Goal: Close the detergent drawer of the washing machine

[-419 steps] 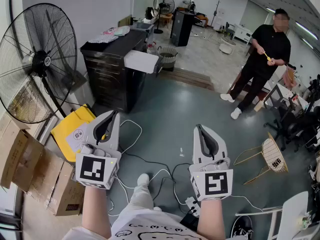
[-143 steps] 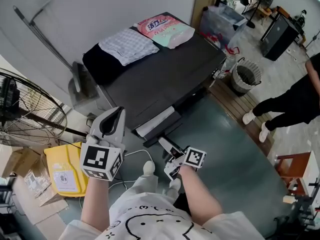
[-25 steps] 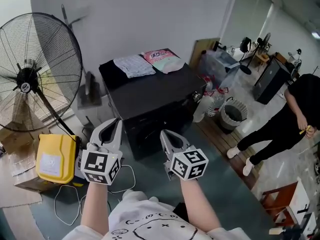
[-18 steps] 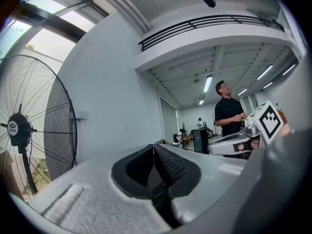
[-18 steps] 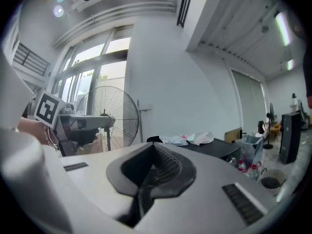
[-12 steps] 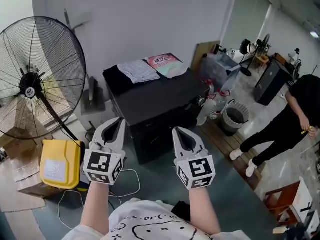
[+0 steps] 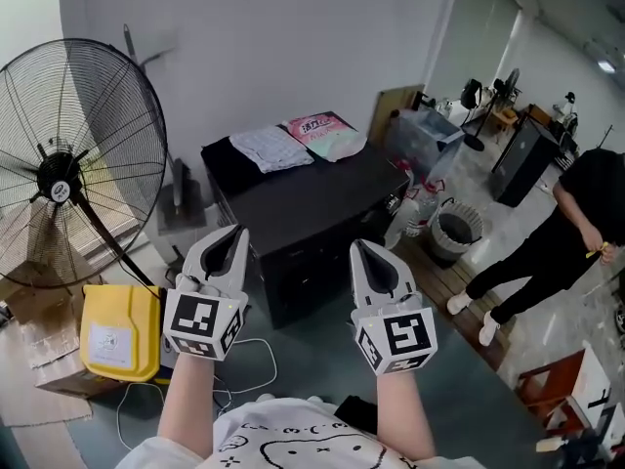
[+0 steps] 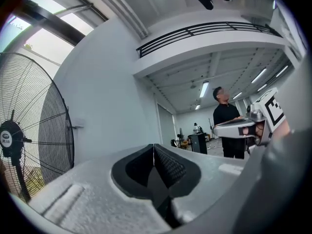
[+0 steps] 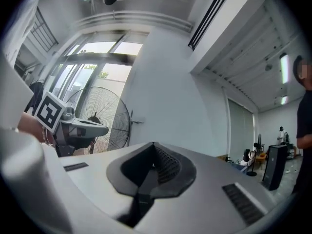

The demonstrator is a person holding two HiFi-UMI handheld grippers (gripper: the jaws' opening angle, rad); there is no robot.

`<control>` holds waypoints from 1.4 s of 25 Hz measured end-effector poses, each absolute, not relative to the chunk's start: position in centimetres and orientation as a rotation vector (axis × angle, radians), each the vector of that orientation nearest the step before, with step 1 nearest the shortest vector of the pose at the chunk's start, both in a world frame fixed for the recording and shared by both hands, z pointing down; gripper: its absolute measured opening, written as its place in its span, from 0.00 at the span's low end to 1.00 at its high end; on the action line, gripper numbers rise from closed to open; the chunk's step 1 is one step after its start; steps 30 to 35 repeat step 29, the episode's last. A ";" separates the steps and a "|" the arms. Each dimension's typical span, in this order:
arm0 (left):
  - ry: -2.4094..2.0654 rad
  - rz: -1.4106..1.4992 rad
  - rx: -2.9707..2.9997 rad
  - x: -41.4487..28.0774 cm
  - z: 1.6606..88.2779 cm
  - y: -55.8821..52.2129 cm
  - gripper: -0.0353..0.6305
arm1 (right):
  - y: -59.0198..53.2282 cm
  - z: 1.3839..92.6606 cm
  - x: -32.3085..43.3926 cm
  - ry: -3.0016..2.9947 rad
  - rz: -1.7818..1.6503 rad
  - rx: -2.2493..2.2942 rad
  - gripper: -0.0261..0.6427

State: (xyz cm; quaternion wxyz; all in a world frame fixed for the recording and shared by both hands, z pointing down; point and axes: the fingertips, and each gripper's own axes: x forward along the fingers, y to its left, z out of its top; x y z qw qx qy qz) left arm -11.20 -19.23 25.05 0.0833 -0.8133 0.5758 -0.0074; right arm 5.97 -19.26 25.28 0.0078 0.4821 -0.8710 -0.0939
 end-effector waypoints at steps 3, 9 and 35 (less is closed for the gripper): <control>1.702 -0.008 -2.427 -11.4 24.5 -19.5 0.08 | -19.3 23.8 6.4 -2.716 -0.353 1.535 0.04; 1.692 0.015 -2.429 -11.7 24.2 -20.1 0.08 | -19.8 23.1 7.1 -2.677 -0.387 1.572 0.04; 1.671 0.044 -2.440 -11.7 24.0 -20.8 0.08 | -19.8 23.6 7.4 -2.643 -0.377 1.619 0.04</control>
